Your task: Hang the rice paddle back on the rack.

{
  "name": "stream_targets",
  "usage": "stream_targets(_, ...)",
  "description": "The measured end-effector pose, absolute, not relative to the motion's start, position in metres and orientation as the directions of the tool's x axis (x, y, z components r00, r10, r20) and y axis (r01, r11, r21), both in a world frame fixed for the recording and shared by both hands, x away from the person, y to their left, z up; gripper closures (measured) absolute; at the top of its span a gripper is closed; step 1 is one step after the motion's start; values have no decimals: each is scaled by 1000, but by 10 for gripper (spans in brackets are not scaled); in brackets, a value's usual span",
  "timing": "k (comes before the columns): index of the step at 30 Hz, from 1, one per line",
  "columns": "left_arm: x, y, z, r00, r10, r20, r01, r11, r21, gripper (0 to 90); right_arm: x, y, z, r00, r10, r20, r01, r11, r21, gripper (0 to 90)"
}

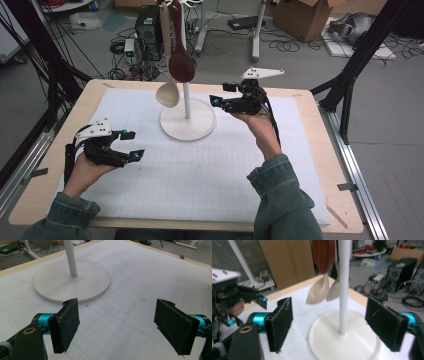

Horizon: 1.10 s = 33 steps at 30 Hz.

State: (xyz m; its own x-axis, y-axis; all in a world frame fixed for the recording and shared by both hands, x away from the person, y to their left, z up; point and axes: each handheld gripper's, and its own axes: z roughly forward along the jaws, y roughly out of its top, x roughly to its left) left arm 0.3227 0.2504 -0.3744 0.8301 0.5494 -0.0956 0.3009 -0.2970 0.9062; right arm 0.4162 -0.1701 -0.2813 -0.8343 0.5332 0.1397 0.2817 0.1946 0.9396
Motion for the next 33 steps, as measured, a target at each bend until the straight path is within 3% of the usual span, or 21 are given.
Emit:
stream_targets(31, 323, 251, -379, 803, 591, -78, 307, -297, 904, 98, 370, -192, -344, -806, 584, 101, 314, 276, 908, 101)
stream_targets(33, 323, 251, -379, 801, 594, -74, 307, -300, 903, 93, 367, -194, -347, -800, 591, 99, 316, 276, 908, 57)
